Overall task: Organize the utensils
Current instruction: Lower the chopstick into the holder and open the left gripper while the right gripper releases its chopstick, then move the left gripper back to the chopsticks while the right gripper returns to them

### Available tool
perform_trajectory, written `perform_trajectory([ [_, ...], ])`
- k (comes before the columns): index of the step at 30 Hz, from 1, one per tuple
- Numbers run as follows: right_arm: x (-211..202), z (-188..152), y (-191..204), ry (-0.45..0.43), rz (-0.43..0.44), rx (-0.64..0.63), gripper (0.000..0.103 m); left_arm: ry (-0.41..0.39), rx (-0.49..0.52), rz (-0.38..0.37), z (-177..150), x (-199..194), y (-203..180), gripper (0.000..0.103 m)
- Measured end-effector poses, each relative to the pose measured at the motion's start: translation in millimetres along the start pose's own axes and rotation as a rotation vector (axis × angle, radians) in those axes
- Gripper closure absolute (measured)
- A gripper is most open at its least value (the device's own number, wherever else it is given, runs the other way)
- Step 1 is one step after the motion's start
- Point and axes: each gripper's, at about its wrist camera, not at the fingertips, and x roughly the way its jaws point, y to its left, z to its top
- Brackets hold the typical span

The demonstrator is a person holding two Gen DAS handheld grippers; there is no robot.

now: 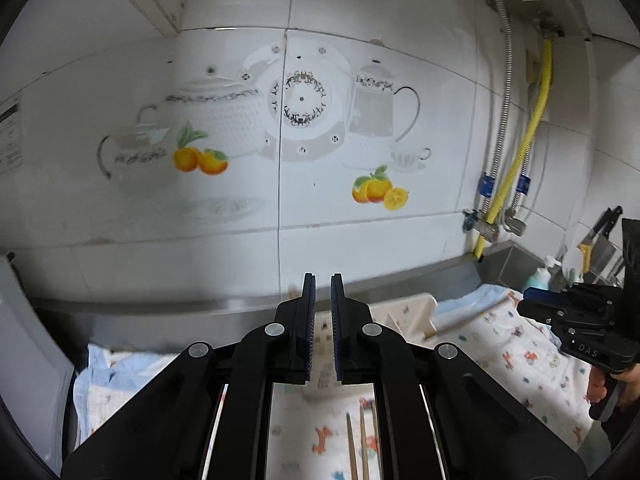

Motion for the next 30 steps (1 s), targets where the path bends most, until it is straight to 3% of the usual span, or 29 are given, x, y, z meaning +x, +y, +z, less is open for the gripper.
perform_trajectory([
  [4, -14, -40, 9, 0.030, 0.028, 0.010, 0.081, 0.029, -0.018, 0.004, -32, -24, 2, 0.095],
  [10, -19, -98, 19, 0.094, 0.033, 0.028, 0.081, 0.140, -0.047, -0.003, -102, -38, -1, 0.095],
  [21, 3, -174, 15, 0.221, 0.010, 0.082, 0.081, 0.407, -0.114, -0.062, -220, -8, -11, 0.095],
  [30, 24, -196, 10, 0.281, 0.015, 0.095, 0.081, 0.480, -0.120, -0.069, -246, 15, -17, 0.096],
])
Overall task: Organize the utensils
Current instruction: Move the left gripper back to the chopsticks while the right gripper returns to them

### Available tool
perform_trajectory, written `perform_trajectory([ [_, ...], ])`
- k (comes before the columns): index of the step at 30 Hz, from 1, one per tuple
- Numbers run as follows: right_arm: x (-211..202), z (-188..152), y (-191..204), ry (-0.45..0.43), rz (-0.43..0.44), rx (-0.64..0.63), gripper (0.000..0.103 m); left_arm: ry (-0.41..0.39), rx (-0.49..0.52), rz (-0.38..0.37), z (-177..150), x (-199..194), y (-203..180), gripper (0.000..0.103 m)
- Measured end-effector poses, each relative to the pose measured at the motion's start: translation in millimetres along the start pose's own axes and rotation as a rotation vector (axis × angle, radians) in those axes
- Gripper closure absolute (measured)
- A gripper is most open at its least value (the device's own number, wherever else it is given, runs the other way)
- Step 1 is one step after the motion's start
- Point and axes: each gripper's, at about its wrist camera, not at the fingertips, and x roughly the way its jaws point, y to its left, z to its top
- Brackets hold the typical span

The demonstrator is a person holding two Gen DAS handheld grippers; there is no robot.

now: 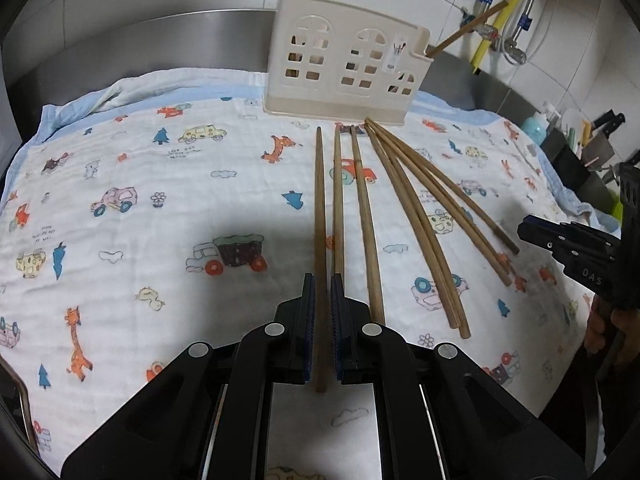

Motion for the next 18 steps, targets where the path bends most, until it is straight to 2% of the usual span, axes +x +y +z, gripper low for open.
perform_trajectory([
  [18, 16, 1, -8, 0.023, 0.011, 0.010, 0.081, 0.037, -0.001, 0.030, 0, 22, -2, 0.093],
])
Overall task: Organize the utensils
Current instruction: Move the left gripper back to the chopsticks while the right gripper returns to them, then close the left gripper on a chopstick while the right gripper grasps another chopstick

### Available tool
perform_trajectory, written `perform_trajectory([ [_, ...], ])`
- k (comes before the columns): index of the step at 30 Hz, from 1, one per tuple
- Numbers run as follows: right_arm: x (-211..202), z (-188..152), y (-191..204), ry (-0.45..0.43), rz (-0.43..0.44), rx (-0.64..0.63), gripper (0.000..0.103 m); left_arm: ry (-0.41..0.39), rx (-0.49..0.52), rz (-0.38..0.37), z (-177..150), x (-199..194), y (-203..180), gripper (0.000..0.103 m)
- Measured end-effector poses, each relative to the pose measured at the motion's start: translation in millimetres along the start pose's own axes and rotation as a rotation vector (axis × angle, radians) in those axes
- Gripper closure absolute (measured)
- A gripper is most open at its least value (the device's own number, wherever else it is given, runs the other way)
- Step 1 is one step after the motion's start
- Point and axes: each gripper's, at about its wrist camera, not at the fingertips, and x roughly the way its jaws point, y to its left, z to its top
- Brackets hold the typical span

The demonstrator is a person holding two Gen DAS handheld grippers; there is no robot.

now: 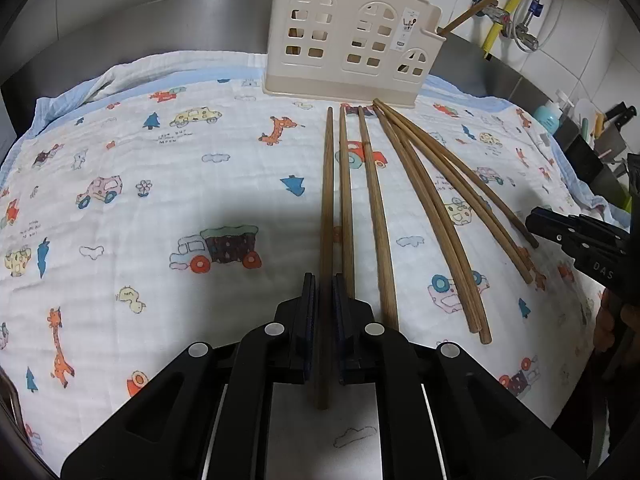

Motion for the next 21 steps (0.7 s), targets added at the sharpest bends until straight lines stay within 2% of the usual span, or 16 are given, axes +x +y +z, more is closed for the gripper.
perform_trajectory([
  [11, 7, -2, -3, 0.016, 0.010, 0.001, 0.081, -0.016, 0.023, 0.077, 0, 1, -7, 0.096],
  [16, 16, -1, -3, 0.028, 0.009, -0.006, 0.082, -0.020, 0.015, 0.060, -1, 1, -4, 0.096],
  [21, 22, 3, -4, 0.022, -0.001, -0.013, 0.088, -0.020, 0.019, 0.047, -1, 1, -2, 0.096],
])
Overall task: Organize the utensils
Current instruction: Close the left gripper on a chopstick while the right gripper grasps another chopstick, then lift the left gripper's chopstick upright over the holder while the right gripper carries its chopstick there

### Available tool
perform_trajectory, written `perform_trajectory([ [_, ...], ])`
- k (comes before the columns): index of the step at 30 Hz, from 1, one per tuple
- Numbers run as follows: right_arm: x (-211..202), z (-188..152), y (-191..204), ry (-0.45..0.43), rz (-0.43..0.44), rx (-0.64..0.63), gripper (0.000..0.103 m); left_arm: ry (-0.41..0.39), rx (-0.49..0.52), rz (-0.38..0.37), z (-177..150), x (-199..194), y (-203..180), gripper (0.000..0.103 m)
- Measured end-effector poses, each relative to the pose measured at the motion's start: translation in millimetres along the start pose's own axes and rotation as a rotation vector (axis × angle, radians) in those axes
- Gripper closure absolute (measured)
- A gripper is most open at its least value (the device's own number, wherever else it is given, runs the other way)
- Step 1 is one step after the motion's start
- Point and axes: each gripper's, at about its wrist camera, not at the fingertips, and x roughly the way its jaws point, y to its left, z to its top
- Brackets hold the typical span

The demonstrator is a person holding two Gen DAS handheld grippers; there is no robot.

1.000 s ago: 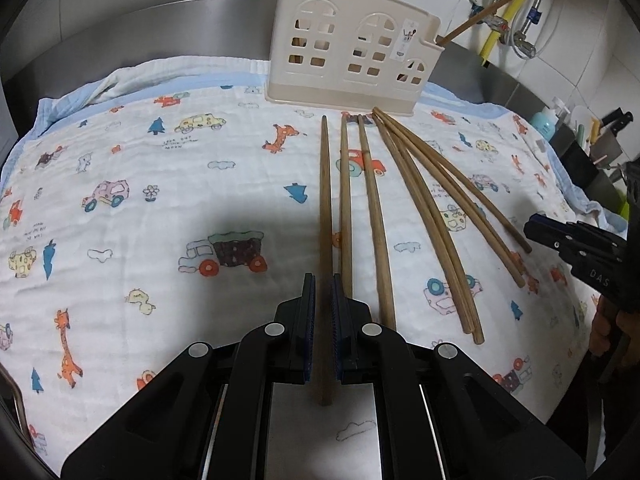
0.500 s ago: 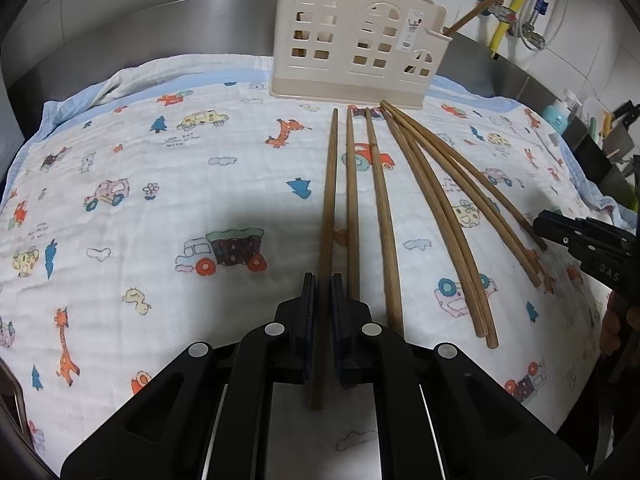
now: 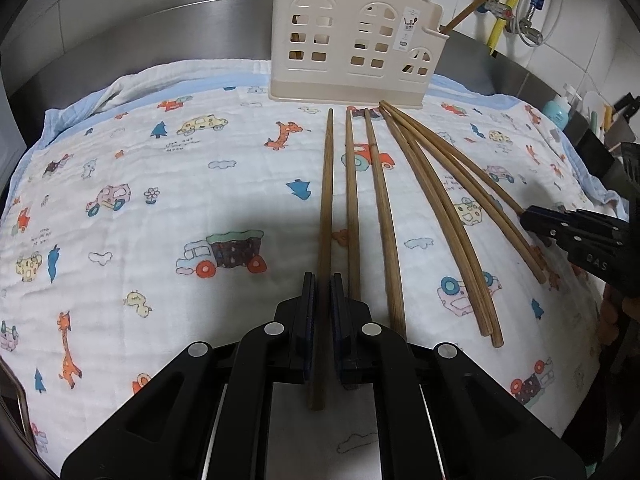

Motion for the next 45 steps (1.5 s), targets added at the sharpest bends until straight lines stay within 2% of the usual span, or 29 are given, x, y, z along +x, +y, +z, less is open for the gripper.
perform_trajectory([
  [6, 1, -2, 12, -0.007, -0.064, -0.076, 0.093, -0.001, 0.013, 0.007, 0, 1, 0, 0.096],
  [11, -2, -3, 17, -0.013, -0.068, -0.099, 0.096, 0.011, 0.022, 0.018, 2, 1, -2, 0.096],
  [16, -21, -3, 23, -0.044, -0.072, -0.106, 0.096, 0.024, 0.015, 0.005, 2, -1, -3, 0.097],
  [21, -52, 8, 27, -0.113, -0.076, -0.110, 0.096, 0.019, 0.009, -0.023, 0, -11, -1, 0.097],
  [30, -105, 38, 42, -0.245, -0.037, -0.120, 0.096, -0.069, 0.004, -0.085, 10, -59, -2, 0.097],
  [37, -120, 59, 53, -0.289, -0.011, -0.132, 0.096, -0.150, 0.010, -0.102, 20, -80, -4, 0.097],
  [45, -131, 86, 58, -0.313, -0.010, -0.163, 0.096, -0.190, 0.047, -0.103, 40, -87, -7, 0.097],
])
